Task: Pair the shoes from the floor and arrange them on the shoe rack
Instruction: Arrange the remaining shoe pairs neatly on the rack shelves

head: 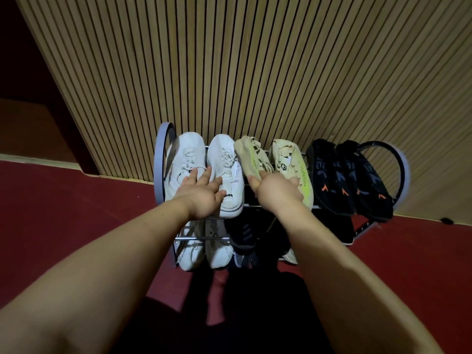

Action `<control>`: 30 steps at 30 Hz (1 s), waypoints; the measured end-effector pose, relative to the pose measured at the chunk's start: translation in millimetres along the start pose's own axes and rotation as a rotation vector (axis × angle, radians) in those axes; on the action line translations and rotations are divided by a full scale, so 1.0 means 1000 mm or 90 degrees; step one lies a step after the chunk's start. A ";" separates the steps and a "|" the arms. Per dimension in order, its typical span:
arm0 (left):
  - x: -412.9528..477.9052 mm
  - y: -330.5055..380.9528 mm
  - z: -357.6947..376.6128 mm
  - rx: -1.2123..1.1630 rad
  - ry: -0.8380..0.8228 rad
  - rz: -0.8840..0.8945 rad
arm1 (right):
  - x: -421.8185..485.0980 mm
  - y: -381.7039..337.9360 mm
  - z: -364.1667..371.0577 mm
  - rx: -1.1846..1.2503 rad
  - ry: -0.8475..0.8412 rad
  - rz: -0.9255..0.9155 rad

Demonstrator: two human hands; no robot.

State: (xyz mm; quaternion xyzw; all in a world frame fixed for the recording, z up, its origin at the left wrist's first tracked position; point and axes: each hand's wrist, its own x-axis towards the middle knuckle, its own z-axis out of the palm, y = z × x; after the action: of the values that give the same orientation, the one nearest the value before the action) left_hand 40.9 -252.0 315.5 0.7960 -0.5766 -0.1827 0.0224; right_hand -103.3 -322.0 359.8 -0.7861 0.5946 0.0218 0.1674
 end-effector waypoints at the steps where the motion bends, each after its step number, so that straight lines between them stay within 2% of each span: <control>1: 0.000 0.000 0.000 -0.002 0.002 0.002 | -0.007 0.003 -0.010 -0.073 0.043 -0.032; 4: 0.000 -0.002 0.002 -0.008 0.021 0.004 | -0.019 0.028 -0.025 -0.303 0.149 -0.172; 6: -0.001 -0.005 0.004 0.029 0.056 -0.010 | -0.013 0.054 -0.024 -0.339 0.119 -0.196; 9: -0.004 -0.006 0.008 0.066 0.086 -0.053 | 0.008 0.077 -0.014 -0.267 0.041 -0.097; 13: -0.003 -0.006 0.000 0.044 0.018 -0.054 | 0.034 0.053 0.001 -0.114 0.084 -0.102; 17: -0.003 -0.007 -0.003 0.039 -0.008 -0.053 | 0.050 0.035 0.003 -0.110 0.035 -0.036; 20: -0.001 -0.008 0.000 0.025 0.004 -0.056 | 0.050 0.035 -0.012 -0.068 0.034 -0.043; 23: -0.003 -0.012 -0.003 -0.060 0.023 -0.043 | 0.047 0.040 -0.033 -0.105 0.093 -0.158; 25: -0.013 -0.013 -0.006 -0.219 0.059 -0.020 | 0.042 0.042 -0.045 -0.185 0.127 -0.292; 27: -0.028 -0.009 -0.011 -0.356 0.142 -0.001 | 0.042 0.039 -0.051 -0.269 0.128 -0.419; 29: -0.036 -0.004 -0.016 -0.270 0.202 0.042 | 0.045 0.031 -0.045 -0.337 0.100 -0.489; 30: -0.034 -0.002 -0.018 -0.199 0.189 0.058 | 0.048 0.027 -0.038 -0.357 0.079 -0.497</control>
State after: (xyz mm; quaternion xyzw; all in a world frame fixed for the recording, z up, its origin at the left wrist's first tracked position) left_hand 39.0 -222.7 341.2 0.7740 -0.5672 -0.1492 0.2388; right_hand -121.1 -383.4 378.3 -0.9652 0.2353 0.0695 -0.0909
